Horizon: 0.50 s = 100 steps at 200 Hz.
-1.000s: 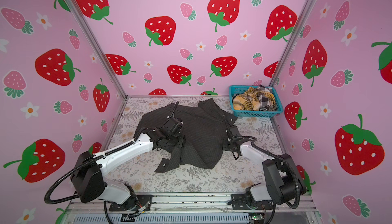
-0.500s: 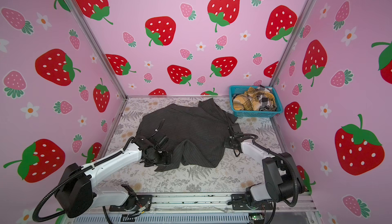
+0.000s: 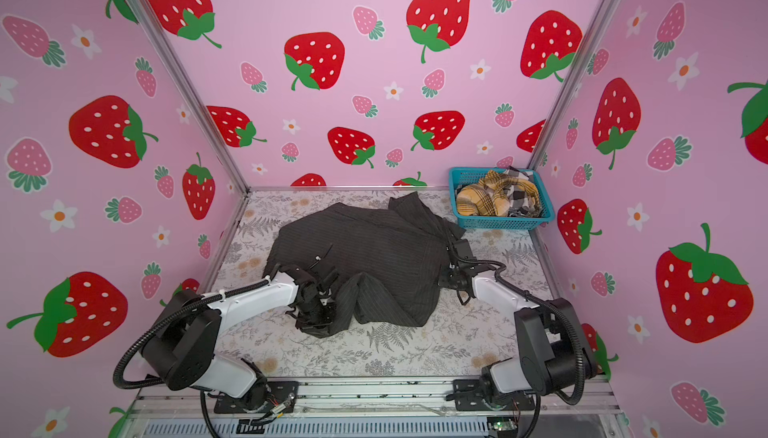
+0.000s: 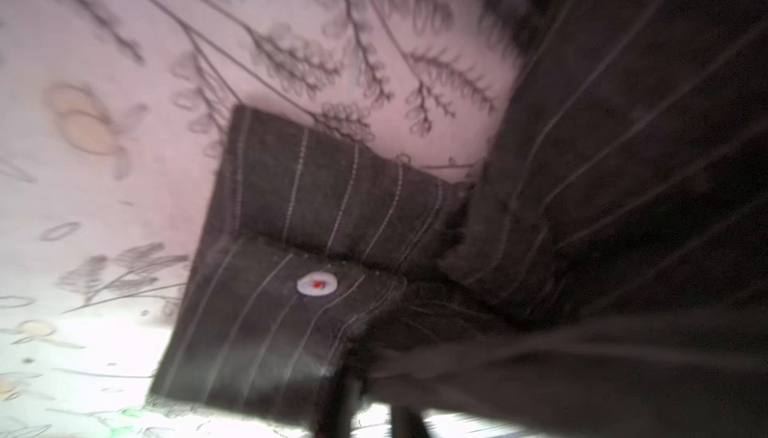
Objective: Fold and stack the long sleeve shirts
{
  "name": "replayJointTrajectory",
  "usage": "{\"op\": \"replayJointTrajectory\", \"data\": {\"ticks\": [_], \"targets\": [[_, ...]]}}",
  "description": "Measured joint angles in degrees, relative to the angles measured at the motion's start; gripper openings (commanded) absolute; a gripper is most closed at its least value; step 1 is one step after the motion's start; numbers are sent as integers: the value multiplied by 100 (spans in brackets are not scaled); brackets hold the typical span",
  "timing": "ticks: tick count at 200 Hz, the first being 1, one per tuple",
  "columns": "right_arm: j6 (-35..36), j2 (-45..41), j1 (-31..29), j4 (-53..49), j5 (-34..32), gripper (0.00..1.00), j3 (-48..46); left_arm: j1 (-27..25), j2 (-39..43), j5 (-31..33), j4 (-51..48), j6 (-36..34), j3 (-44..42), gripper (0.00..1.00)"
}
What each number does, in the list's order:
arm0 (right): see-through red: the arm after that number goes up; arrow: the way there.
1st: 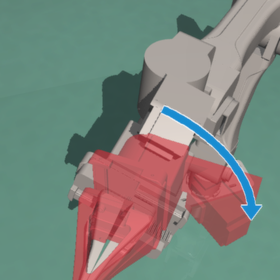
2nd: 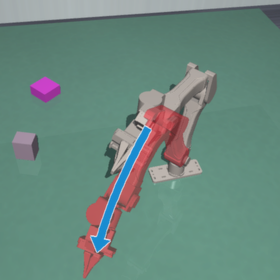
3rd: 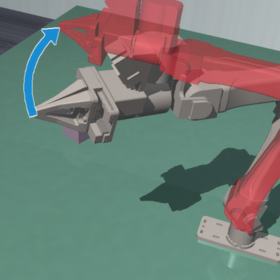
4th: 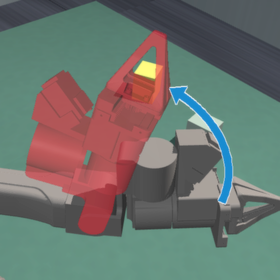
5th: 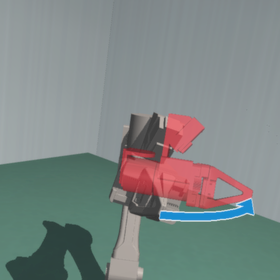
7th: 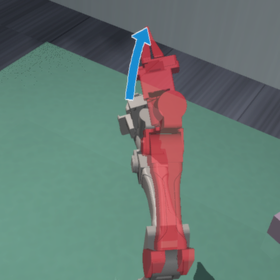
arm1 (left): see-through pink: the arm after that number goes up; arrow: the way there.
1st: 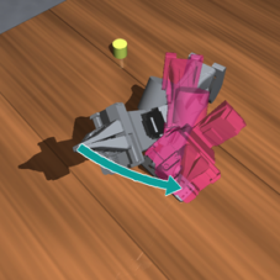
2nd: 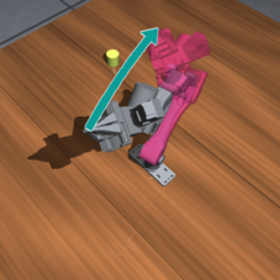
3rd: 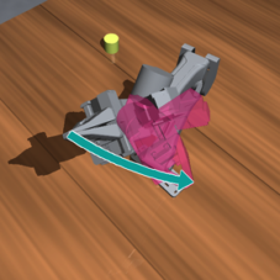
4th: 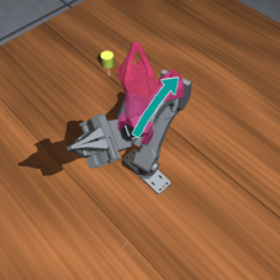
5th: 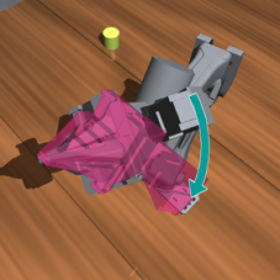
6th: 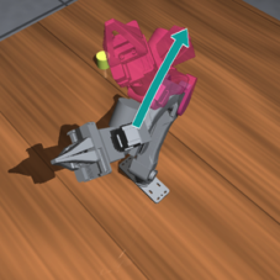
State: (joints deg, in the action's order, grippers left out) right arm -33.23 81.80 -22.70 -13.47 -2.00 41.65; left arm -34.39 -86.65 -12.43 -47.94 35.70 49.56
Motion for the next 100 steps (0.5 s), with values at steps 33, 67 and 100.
{"op": "replayJointTrajectory", "data": {"ticks": [33,67,100], "targets": [[2,-15,0,-48,98,32,9,-11,236,1001,-632,-304,1720,0],[-22,-63,-2,-103,210,55,13,2,-76,1985,-404,-962,4378,0],[-11,-190,0,-356,122,83,79,42,-1606,2455,-111,-1447,6872,15]]}}
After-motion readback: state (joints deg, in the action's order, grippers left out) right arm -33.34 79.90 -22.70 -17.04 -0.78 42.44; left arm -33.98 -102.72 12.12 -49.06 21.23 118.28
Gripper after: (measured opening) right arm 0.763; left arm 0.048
